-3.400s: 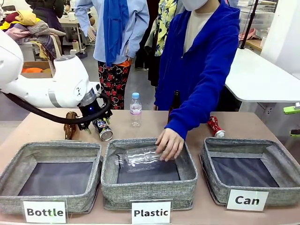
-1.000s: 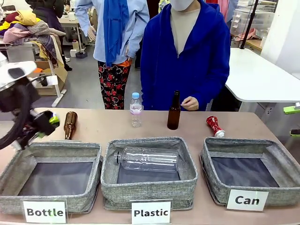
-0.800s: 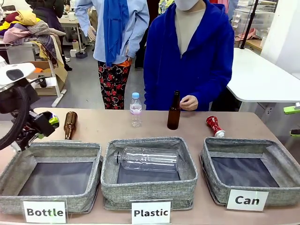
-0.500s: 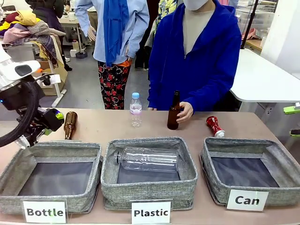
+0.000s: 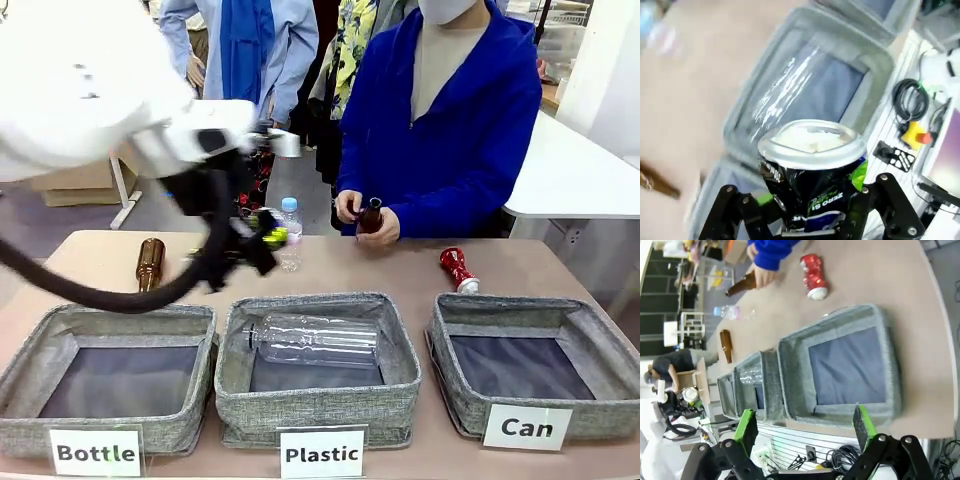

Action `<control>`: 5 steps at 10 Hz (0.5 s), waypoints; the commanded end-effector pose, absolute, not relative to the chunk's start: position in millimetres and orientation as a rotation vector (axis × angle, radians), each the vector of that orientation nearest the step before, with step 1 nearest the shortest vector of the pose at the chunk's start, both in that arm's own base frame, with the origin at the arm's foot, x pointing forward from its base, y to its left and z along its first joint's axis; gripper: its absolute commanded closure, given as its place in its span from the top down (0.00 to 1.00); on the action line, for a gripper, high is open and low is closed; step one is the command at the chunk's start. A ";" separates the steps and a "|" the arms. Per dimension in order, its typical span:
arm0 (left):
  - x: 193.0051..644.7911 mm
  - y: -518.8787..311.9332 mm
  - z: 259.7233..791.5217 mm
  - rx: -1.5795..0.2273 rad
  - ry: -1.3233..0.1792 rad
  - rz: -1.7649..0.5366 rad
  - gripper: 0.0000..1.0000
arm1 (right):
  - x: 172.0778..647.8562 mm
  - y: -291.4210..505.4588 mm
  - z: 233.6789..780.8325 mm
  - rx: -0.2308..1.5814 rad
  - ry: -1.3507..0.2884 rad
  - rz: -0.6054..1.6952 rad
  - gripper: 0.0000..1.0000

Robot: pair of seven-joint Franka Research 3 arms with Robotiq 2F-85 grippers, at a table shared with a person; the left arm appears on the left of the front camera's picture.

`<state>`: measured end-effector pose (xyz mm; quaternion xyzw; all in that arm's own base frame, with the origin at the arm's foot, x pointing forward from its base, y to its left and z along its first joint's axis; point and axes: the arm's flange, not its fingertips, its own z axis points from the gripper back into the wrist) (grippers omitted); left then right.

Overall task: Sort the can waste into the basket.
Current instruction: Pick up the can waste from the table and place it in the right Fabric basket.

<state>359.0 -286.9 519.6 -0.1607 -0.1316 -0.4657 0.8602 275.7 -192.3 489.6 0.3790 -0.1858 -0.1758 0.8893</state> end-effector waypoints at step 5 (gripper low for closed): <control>381.6 -503.1 523.5 -0.368 -0.472 -1.535 0.00 | 200.3 -266.5 482.3 0.697 -0.412 -0.414 1.00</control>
